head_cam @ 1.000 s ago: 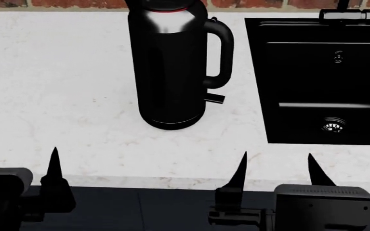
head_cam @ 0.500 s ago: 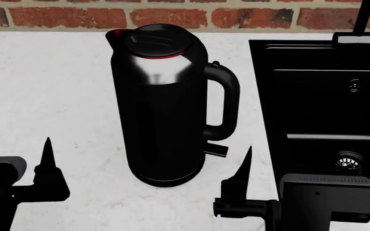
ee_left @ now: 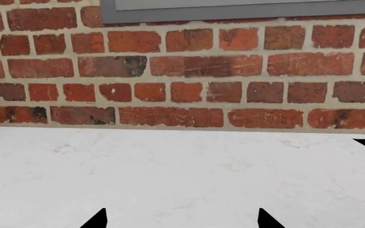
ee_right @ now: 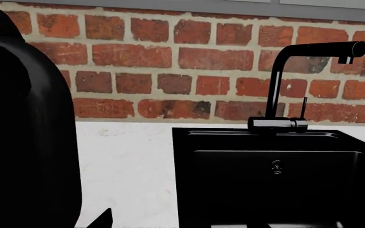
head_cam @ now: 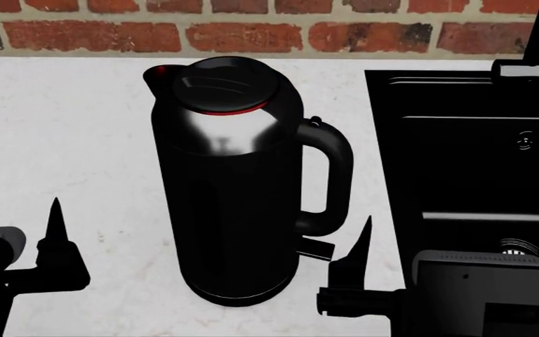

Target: Press down the lever to turn on the electric kettle.

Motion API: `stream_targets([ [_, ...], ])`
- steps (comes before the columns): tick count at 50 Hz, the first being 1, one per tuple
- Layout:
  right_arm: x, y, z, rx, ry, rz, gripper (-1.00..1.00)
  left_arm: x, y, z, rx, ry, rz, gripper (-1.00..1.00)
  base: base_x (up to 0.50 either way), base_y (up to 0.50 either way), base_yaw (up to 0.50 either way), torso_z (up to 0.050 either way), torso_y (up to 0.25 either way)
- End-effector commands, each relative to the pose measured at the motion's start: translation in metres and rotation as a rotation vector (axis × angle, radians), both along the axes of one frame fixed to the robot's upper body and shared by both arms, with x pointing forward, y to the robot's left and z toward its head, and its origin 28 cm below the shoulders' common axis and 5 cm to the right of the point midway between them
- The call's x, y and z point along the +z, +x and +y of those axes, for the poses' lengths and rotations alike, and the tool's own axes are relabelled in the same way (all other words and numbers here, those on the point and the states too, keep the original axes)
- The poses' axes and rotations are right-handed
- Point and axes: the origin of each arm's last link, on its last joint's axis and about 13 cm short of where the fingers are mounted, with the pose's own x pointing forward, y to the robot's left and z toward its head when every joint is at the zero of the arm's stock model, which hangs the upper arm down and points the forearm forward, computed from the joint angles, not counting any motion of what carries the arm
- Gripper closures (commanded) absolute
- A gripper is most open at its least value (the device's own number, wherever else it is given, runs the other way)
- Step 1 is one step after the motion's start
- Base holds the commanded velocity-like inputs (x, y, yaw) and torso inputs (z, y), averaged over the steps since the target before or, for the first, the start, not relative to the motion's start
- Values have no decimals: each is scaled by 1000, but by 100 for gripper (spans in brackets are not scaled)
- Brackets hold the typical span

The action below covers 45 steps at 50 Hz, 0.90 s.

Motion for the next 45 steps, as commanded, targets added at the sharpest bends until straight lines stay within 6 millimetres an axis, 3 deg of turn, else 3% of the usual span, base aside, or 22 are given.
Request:
stream_targets([
  [1,-2,4,-1,-22,-4,1,-100,0,-1,2,10,-9,-16,-100,0,0,0,0,0],
  [4,-4,5,-1,-22,-10,0,-100,-1,-1,2,12,-9,-20,-100,0,0,0,0,0],
  [5,-4,5,-1,-19,-8,1,100,-1,-1,3,12,-8,-20,-100,0,0,0,0,0],
  [19,-9,8,-4,-15,4,1,100,-1,-2,4,24,-2,-24,-100,0,0,0,0,0],
  [33,-26,12,-6,327,201,141,100,-4,-2,1,19,1,-18,-100,0,0,0,0,0],
  [45,-27,13,-12,395,258,152,100,-5,-1,1,25,8,-16,-100,0,0,0,0,0],
])
